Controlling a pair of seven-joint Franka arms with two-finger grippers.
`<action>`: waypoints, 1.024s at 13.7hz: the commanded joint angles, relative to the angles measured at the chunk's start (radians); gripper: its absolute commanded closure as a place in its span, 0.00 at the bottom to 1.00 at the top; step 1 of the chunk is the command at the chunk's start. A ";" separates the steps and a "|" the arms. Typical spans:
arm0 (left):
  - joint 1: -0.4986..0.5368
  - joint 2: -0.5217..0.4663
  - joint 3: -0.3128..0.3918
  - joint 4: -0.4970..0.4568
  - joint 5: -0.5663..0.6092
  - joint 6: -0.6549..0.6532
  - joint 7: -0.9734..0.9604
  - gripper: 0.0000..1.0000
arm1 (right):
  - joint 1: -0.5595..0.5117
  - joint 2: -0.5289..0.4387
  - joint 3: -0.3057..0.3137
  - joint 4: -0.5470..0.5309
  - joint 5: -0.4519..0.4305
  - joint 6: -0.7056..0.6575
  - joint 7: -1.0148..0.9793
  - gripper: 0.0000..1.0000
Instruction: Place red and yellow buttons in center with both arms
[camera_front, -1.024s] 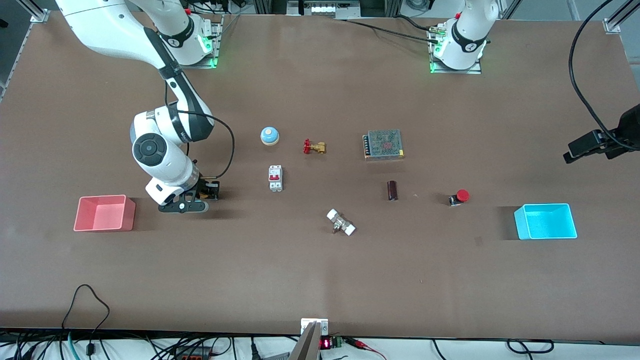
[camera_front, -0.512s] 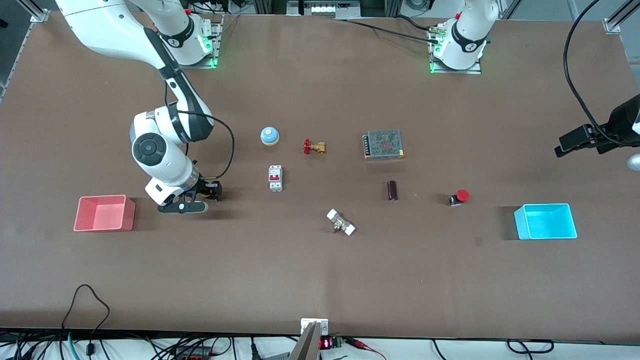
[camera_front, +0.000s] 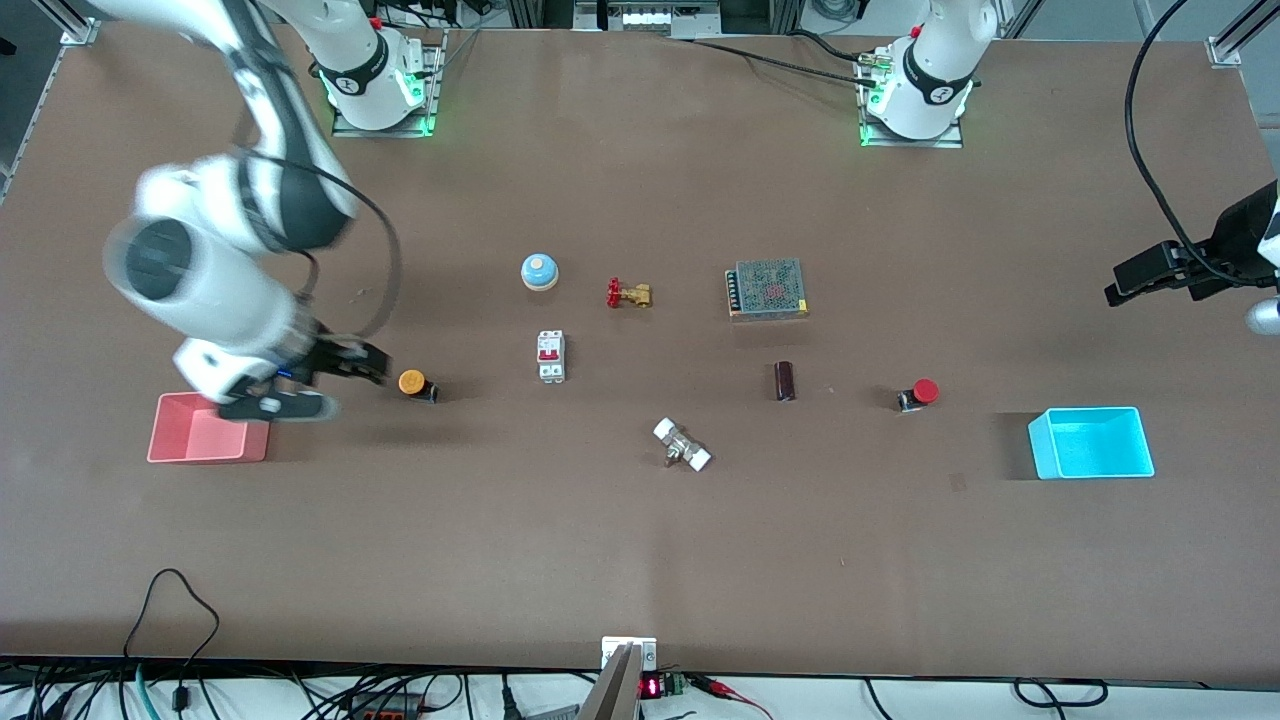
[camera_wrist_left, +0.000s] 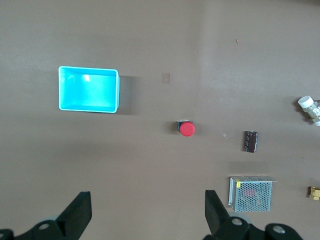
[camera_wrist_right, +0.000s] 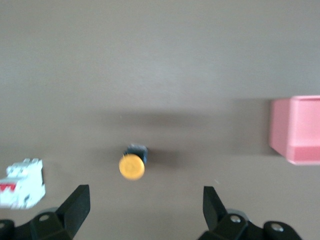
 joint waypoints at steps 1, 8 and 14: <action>0.009 -0.027 -0.010 -0.019 0.018 -0.002 0.002 0.00 | -0.048 -0.112 -0.030 0.060 0.018 -0.172 -0.050 0.00; 0.006 -0.028 -0.013 -0.021 0.018 -0.008 0.002 0.00 | -0.168 -0.168 -0.036 0.198 0.021 -0.423 -0.102 0.00; 0.006 -0.030 -0.027 -0.019 0.018 -0.016 -0.003 0.00 | -0.162 -0.165 -0.030 0.197 0.019 -0.428 -0.099 0.00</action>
